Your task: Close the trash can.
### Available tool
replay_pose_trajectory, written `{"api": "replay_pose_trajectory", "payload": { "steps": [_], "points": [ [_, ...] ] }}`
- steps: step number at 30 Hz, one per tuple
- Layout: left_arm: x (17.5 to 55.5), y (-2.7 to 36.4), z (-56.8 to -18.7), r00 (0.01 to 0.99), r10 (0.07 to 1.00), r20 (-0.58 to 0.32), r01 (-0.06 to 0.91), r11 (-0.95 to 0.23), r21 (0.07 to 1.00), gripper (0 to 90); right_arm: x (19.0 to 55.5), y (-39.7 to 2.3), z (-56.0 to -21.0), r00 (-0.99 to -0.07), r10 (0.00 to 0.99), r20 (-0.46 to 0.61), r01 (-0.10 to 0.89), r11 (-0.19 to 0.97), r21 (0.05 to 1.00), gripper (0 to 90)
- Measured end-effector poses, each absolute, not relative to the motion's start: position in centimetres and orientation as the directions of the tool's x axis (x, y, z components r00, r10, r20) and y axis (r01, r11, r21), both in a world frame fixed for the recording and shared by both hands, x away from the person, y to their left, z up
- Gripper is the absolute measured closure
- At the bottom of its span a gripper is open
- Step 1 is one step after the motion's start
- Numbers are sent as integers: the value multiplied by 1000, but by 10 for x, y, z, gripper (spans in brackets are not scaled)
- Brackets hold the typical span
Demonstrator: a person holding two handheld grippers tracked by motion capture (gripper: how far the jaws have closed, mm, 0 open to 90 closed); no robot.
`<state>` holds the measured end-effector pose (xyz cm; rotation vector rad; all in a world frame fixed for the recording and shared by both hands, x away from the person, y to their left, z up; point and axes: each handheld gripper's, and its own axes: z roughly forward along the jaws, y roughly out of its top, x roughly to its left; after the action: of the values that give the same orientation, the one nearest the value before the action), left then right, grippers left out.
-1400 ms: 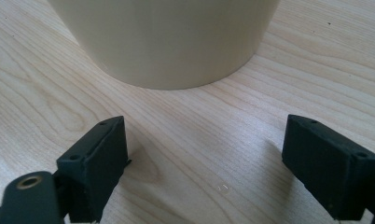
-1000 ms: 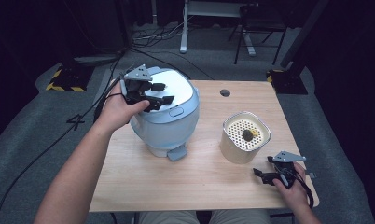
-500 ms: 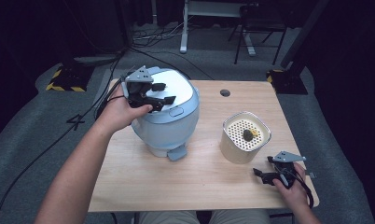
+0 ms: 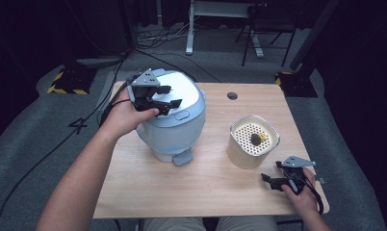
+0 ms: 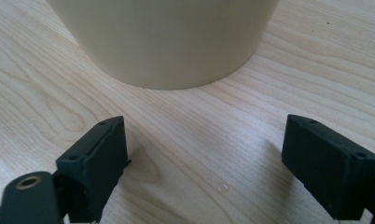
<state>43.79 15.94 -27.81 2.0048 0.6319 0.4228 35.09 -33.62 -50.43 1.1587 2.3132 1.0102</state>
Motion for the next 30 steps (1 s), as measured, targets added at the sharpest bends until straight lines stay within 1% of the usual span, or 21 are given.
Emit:
{"api": "replay_pose_trajectory", "payload": {
  "steps": [2, 3, 5, 15, 16, 18, 26, 30],
  "points": [
    [437, 162, -276, 803, 594, 41, 244, -390, 888, 336, 351, -336, -504, -598, 802, -3, 542, 407, 735, 144],
    [432, 165, -271, 811, 585, 17, 239, -358, 902, 319, 351, -336, -504, -598, 802, -3, 543, 407, 735, 144],
    [425, 166, -267, 819, 574, 6, 231, -339, 912, 308, 351, -336, -504, -598, 801, -3, 542, 407, 735, 144],
    [388, 176, -257, 821, 571, 19, 195, -311, 930, 285, 351, -336, -504, -595, 804, -4, 544, 406, 735, 142],
    [384, 178, -257, 815, 578, 42, 183, -325, 928, 282, 351, -336, -504, -594, 805, -3, 544, 405, 735, 142],
    [375, 181, -261, 806, 589, 57, 178, -335, 925, 280, 351, -335, -504, -593, 805, -5, 544, 406, 734, 141],
    [343, 190, -272, 803, 595, 31, 181, -293, 939, 271, 351, -335, -504, -593, 805, -4, 545, 405, 734, 140],
    [328, 193, -277, 796, 603, 43, 167, -287, 943, 272, 351, -335, -504, -592, 806, -5, 545, 405, 734, 140]
  ]
}}
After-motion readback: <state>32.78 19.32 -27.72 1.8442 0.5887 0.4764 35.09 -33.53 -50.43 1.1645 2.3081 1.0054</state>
